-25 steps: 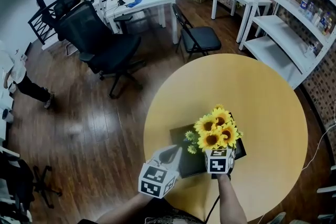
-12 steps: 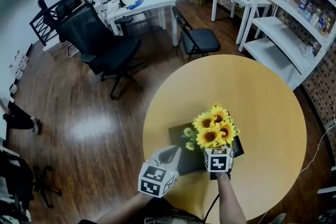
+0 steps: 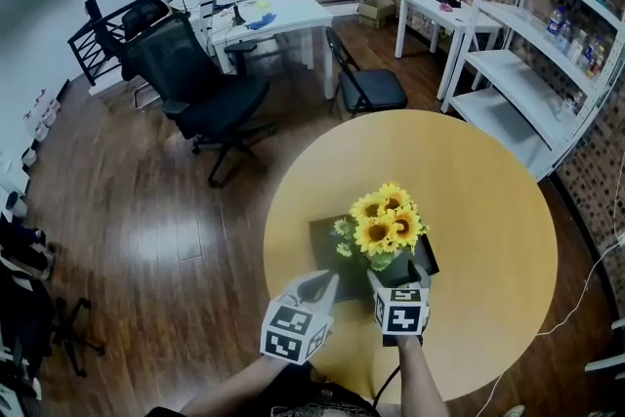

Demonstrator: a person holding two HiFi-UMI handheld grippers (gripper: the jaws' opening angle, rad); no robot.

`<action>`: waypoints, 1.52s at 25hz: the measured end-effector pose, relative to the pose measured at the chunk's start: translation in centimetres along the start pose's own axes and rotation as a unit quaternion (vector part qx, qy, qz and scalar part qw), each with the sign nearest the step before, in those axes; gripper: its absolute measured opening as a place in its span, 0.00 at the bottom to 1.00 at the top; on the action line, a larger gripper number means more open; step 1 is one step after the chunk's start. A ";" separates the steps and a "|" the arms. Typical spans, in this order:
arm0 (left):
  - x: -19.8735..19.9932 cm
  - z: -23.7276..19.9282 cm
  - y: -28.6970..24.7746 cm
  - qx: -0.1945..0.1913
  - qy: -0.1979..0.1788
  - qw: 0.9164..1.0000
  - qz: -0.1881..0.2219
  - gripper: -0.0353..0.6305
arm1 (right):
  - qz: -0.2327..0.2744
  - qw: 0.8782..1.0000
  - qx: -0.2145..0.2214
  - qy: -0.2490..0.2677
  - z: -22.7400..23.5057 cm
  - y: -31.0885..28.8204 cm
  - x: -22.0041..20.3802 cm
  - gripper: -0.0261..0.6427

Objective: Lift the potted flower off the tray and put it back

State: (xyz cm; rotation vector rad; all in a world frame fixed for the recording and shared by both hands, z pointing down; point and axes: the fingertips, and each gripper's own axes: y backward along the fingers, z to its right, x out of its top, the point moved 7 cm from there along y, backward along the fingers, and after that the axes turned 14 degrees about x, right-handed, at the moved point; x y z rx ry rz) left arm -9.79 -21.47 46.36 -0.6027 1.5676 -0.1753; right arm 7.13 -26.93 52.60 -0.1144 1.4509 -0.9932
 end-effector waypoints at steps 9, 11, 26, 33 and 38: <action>-2.0 2.9 5.4 0.006 0.003 1.000 0.014 0.06 | 0.057 0.997 0.028 0.040 -5.2 7.1 -1.4 0.27; -2.3 2.9 6.3 0.006 0.002 1.000 0.015 0.06 | 0.071 0.996 0.028 0.045 -6.4 8.4 -1.6 0.21; -5.7 -0.6 14.8 -0.021 0.000 0.999 0.028 0.06 | 0.127 0.990 0.049 0.032 -18.8 12.9 -4.5 0.04; -7.5 -0.7 17.9 -0.040 -0.007 0.999 0.027 0.06 | 0.132 0.990 0.038 0.023 -21.8 14.6 -6.7 0.04; -8.1 -0.1 19.7 -0.046 -0.009 0.998 0.032 0.06 | 0.144 0.989 0.039 0.019 -23.0 16.5 -7.7 0.04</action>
